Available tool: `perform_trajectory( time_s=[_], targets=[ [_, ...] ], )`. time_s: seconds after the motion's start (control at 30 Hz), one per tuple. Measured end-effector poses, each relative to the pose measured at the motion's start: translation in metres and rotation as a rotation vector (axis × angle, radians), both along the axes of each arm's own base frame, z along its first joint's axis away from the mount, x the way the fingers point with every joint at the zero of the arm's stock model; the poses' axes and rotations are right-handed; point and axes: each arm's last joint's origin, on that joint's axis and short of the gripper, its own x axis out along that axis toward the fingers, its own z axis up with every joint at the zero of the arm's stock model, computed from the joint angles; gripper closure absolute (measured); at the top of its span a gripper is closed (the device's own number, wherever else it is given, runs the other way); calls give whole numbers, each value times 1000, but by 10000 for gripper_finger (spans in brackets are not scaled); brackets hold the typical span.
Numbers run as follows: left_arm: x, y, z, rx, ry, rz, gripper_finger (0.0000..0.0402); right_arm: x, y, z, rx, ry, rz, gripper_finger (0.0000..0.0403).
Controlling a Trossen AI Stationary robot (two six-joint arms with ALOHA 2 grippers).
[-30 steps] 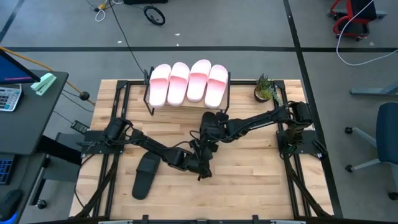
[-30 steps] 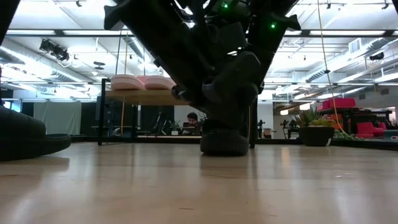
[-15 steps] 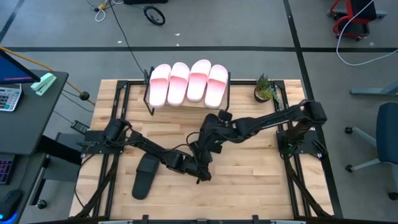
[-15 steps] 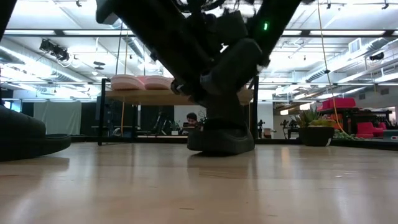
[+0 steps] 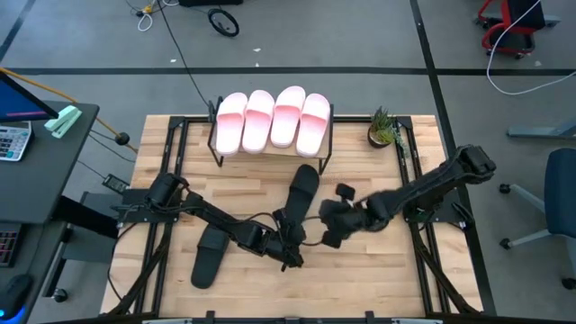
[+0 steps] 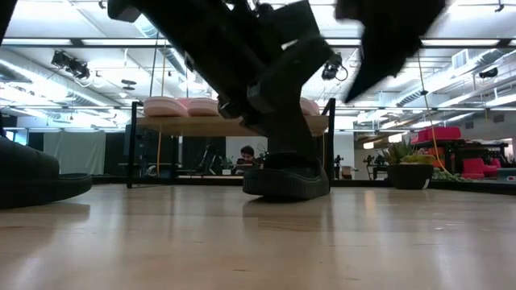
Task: Pick and place slides into the shelf
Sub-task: Put the right black slide under the shelf
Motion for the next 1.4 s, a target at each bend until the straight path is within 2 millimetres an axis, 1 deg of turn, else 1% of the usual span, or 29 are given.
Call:
perform_trajectory(
  time_s=[0.07, 0.1, 0.17, 0.23, 0.3, 0.4, 0.47, 0.57, 0.67, 0.8, 0.93, 1.07, 1.17, 1.27, 1.4],
  targets=[
    [-3, -2, 8, 9, -2, -17, 397, -10, 3, -24, -14, -17, -31, 388],
    [-4, -4, 13, 7, -14, -24, 396, -14, 3, -35, -11, -36, -44, 394],
    [-7, -5, 27, -1, -42, -31, 396, -20, -1, -52, 2, -93, -83, 393],
    [-10, -4, 40, -17, -69, -28, 398, -21, -11, -61, 23, -144, -141, 392],
    [-13, -2, 49, -39, -83, -10, 397, -21, -22, -69, 42, -172, -204, 398],
    [-15, -1, 51, -96, -102, 38, 394, -20, -39, -78, 56, -164, -274, 397],
    [-16, -3, 48, -113, -97, 53, 395, -17, -48, -80, 85, -174, -301, 399],
    [-17, -3, 39, -122, -59, 79, 398, -14, -56, -87, 113, -143, -309, 400],
    [-18, -3, 34, -141, -45, 110, 394, -11, -57, -97, 110, -116, -311, 400],
    [-18, -2, 32, -135, -34, 115, 397, -4, -56, -107, 96, -142, -287, 400],
    [-18, 1, 29, -108, -8, 105, 396, 8, -57, -108, 51, -177, -281, 401],
    [-17, 4, 29, -100, -3, 109, 394, 17, -71, -115, 31, -155, -323, 401],
    [-17, 7, 29, -96, 4, 116, 398, 19, -84, -119, 6, -129, -342, 401],
    [-17, 8, 28, -90, 19, 120, 394, 19, -94, -119, -11, -116, -353, 402],
    [-21, 9, 25, -91, 57, 147, 394, 18, -99, -110, -21, -132, -360, 402]
  ],
)
